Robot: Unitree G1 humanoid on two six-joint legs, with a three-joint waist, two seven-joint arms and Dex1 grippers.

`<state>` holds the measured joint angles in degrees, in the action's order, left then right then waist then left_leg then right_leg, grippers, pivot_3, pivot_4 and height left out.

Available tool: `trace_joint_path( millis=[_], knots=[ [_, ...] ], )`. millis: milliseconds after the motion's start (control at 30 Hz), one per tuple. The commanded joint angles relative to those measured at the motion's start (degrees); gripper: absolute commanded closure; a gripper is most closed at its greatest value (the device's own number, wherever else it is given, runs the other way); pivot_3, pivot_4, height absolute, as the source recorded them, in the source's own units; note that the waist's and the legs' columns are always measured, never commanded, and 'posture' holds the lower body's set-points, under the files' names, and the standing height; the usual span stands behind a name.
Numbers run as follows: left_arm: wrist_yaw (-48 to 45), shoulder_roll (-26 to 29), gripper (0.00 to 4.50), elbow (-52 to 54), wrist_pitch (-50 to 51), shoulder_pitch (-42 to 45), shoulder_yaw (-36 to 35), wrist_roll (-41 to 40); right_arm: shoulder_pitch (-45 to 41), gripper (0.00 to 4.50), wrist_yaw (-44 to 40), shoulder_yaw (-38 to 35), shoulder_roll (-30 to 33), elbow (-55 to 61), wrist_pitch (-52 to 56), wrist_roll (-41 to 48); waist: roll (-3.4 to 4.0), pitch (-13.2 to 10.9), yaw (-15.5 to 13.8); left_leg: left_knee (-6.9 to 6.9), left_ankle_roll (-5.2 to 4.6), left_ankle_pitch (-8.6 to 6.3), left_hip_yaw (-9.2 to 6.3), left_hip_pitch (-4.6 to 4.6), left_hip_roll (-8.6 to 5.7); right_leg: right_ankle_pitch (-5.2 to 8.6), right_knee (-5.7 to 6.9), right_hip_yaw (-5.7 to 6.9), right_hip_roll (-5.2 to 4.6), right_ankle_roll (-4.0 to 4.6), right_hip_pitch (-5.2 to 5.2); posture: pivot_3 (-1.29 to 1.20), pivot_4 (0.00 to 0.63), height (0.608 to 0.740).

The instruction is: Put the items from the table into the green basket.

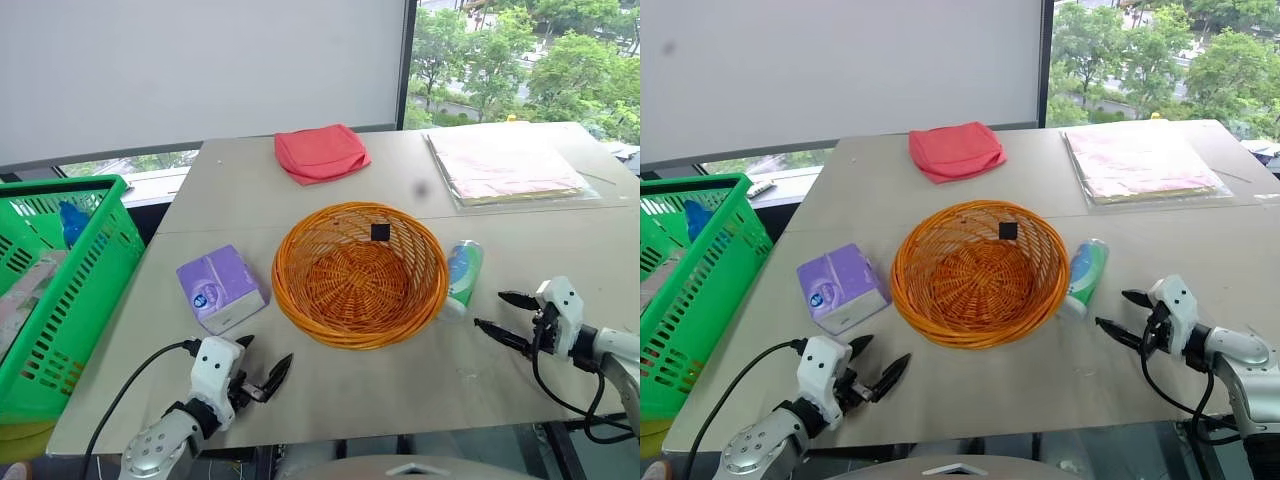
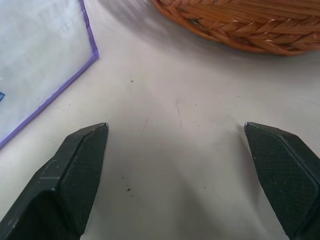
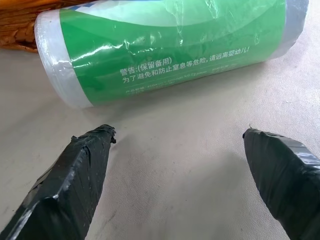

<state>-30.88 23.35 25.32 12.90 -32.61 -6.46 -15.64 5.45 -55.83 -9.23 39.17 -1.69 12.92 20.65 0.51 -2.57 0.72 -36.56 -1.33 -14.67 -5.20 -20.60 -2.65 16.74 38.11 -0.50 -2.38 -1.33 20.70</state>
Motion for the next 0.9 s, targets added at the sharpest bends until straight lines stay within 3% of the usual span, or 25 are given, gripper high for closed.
trace_joint_path(
  millis=[33, 600, 900],
  knots=[
    [-0.8, 0.7, 0.04, 2.2, -1.7, -0.8, -1.2, -0.4, -0.3, 0.0, -1.3, -1.7, 1.2, 0.0, -2.1, 0.3, -0.01, 0.0, 0.0, 0.0, 0.0, 0.0, 0.01, 0.0, 0.0, 0.0, 0.0, -0.01, 0.0, 0.0, 0.0, -0.06, 0.01, 0.74],
    [-2.0, 0.5, 0.04, 3.4, -2.8, -2.3, -2.6, -2.3, -1.2, 0.0, -2.7, -1.3, 2.1, 0.3, -4.0, 0.7, -0.08, -0.1, -0.1, -0.02, -0.12, -0.07, 0.17, 0.03, 0.08, 0.0, -0.01, -0.18, 0.06, -0.02, 0.0, -0.07, 0.026, 0.74],
    [-13.2, 3.0, 0.04, 4.5, -5.2, -3.3, -9.5, -15.9, -3.6, 0.0, -7.7, -1.9, 7.9, 16.7, 0.3, 5.7, -0.05, -0.2, 0.3, -0.04, -0.12, -0.08, 0.25, 0.01, 0.27, 0.1, -0.02, -0.22, 0.17, 0.15, 0.05, -0.12, 0.031, 0.74]
  ],
)
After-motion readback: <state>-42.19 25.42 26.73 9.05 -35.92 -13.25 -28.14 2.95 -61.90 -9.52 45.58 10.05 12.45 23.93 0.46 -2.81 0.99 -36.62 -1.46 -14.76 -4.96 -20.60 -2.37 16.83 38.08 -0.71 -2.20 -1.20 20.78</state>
